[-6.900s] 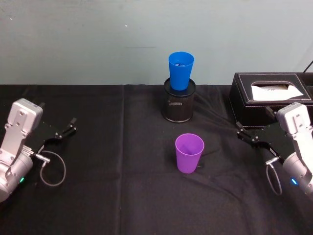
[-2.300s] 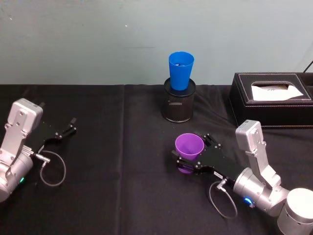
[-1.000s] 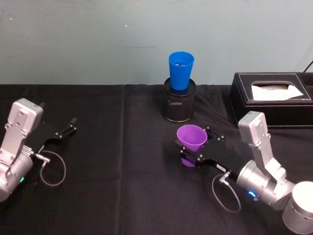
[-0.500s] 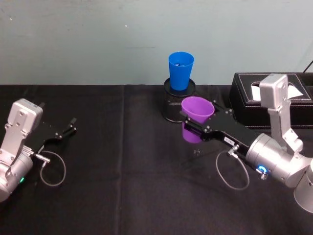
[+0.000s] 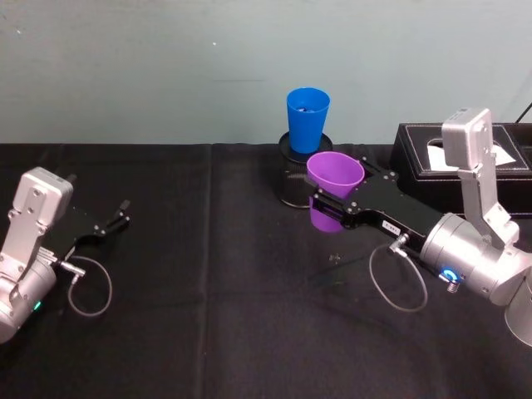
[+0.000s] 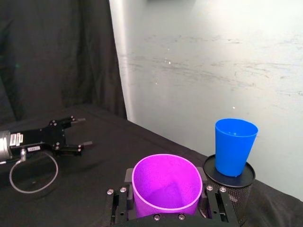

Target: Pick up one cup with a gripper and tap it against the other cup.

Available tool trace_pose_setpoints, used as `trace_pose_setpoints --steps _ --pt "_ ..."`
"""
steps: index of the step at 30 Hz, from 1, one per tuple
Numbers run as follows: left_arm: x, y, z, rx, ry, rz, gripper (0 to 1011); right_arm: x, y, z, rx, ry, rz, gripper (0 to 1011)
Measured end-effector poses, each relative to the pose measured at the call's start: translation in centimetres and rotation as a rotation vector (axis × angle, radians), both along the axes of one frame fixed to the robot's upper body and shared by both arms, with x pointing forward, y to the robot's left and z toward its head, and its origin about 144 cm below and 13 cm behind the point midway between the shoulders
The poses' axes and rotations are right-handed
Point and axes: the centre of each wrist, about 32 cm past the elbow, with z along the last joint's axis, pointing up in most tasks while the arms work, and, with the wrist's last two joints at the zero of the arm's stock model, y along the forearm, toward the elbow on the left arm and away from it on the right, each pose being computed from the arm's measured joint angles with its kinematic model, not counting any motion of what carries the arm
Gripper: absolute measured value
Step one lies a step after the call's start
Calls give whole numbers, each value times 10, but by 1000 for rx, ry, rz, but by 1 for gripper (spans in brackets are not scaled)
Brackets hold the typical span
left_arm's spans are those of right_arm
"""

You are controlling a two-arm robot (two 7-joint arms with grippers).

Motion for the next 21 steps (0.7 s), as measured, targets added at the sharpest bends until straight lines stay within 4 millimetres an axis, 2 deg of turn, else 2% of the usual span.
trace_pose_setpoints --steps 21 --pt "0 0 0 0 0 0 1000 0 2 1 -16 2 -3 747"
